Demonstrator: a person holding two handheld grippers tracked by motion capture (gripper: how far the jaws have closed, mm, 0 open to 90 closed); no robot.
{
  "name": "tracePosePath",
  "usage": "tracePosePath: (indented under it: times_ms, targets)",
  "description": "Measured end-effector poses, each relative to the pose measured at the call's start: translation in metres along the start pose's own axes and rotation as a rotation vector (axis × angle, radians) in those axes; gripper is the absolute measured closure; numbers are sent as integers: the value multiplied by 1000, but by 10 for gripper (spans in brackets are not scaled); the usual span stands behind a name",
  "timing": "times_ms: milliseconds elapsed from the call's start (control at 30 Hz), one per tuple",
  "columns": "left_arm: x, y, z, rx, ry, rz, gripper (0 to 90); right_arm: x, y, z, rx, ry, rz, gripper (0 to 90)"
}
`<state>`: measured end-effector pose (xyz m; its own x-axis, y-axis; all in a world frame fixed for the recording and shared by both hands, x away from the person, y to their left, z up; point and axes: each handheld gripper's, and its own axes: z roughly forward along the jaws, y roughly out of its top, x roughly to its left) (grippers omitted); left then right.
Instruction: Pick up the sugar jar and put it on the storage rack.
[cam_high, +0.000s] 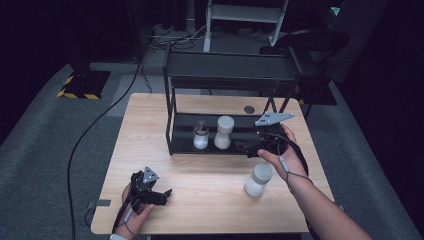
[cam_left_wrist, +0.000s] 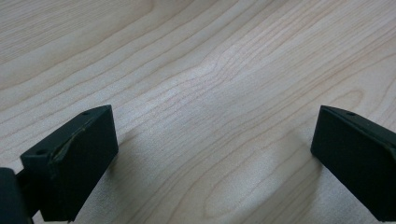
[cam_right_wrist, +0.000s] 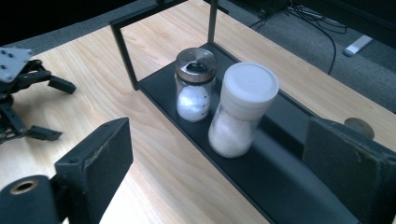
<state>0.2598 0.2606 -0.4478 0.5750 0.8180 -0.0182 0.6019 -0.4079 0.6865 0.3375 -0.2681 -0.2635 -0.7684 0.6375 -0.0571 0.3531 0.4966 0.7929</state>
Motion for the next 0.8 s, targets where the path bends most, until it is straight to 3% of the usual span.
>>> tracePosePath:
  times_ms: [500,800]
  targets:
    - [0,0,0,-2,-2,1,6,16,-25,-34,-29,-3,7,64]
    - [0,0,0,-2,-2,1,6,23,-47,-45,-28,3,20,51]
